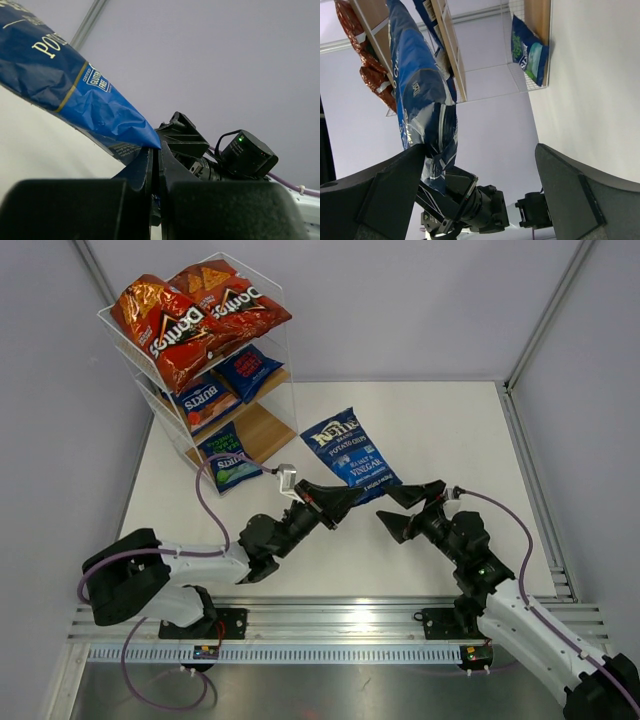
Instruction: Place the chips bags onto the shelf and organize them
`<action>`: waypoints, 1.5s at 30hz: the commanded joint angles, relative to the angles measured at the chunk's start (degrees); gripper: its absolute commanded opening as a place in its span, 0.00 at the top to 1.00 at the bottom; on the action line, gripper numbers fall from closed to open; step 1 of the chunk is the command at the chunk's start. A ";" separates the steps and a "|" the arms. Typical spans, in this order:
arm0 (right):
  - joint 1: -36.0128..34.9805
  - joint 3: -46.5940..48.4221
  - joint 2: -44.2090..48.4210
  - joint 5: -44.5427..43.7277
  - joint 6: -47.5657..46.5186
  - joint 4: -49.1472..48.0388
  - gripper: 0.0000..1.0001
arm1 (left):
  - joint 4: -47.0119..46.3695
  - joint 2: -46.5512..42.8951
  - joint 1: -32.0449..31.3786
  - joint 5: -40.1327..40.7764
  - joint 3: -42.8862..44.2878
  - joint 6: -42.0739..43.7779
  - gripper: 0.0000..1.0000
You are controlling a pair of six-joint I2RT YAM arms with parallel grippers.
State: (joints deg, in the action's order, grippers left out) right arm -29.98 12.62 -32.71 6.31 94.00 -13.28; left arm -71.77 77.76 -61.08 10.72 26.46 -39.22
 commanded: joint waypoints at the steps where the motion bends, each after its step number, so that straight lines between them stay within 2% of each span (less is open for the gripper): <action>1: 0.18 1.96 -2.79 1.60 1.29 -8.68 0.01 | -14.54 -2.61 -1.41 0.00 0.79 6.79 1.00; 7: 0.09 6.53 -2.01 2.40 -6.01 -11.76 0.01 | -14.54 -3.05 -2.64 0.97 0.26 6.18 1.00; 10: 0.27 8.03 -2.53 1.35 -6.37 -11.24 0.00 | -15.68 -2.70 -3.52 0.97 0.17 6.00 1.00; 16: 0.18 10.93 -10.62 4.32 -4.87 -14.14 0.04 | -16.83 -2.08 -5.28 0.70 0.97 7.05 1.00; 20: 0.10 11.20 -7.99 1.26 -6.01 -10.90 0.14 | -15.16 -3.40 -5.54 2.11 0.17 7.67 1.00; 22: 0.18 11.63 -5.44 -0.76 -7.41 -8.36 0.24 | -14.72 -3.23 -5.80 2.37 0.17 7.85 1.00; 25: 0.09 12.25 -2.89 -2.17 -8.21 -5.45 0.33 | -15.15 -2.00 -6.51 4.83 -0.53 8.28 1.00; 27: 0.18 12.08 -2.45 -1.22 -7.52 -5.44 0.31 | -16.73 -0.77 -6.95 7.11 -1.06 8.72 1.00; 29: 0.18 12.16 -2.97 0.02 -6.99 -5.36 0.22 | -18.32 0.29 -7.21 9.30 -1.32 9.16 1.00; 32: 0.09 11.73 -3.77 1.95 -6.81 -4.39 0.18 | -20.25 1.70 -7.56 12.20 -0.97 10.82 1.00; 39: 0.01 9.71 2.11 1.69 -5.93 1.05 0.20 | -19.99 1.87 -9.05 17.75 1.66 17.24 1.00; 45: 0.09 8.21 2.30 2.13 -5.40 1.51 0.23 | -21.22 2.75 -9.41 17.93 2.37 18.22 1.00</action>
State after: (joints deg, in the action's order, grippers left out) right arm -29.89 21.32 -30.11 7.14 87.61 -10.81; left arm -73.76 79.53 -70.13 24.58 26.96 -25.04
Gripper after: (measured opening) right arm 0.772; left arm 0.026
